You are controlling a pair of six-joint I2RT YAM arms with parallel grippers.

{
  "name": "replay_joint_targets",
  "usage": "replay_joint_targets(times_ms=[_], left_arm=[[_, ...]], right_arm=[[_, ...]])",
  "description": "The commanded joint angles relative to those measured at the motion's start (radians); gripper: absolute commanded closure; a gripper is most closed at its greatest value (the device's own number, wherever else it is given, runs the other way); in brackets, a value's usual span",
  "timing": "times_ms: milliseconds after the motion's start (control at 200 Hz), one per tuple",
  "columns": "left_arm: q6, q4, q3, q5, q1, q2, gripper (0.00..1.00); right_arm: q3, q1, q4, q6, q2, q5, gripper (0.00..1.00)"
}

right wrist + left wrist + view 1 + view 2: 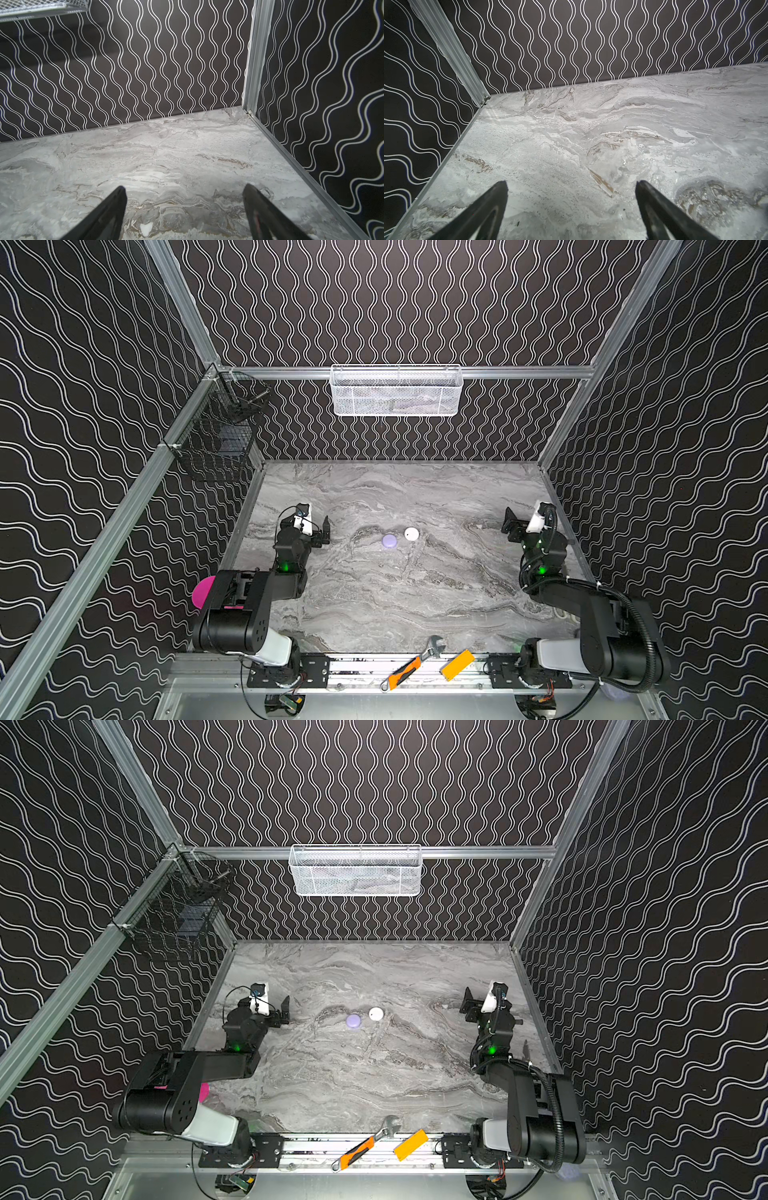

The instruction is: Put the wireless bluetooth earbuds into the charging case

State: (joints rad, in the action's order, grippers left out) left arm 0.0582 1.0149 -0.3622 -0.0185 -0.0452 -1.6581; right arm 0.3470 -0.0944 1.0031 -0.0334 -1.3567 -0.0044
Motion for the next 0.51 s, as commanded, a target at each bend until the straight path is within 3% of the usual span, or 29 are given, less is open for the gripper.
replay_joint_targets(times_ms=[0,500], left_arm=[[0.012,0.012,-0.009,0.005,0.002,-0.002,0.01],[0.013,0.011,-0.01,0.005,0.002,-0.004,0.01]], right_arm=[[0.005,-0.001,0.005,0.004,0.006,-0.002,0.11],[-0.059,0.03,0.042,0.032,0.058,0.051,0.11]])
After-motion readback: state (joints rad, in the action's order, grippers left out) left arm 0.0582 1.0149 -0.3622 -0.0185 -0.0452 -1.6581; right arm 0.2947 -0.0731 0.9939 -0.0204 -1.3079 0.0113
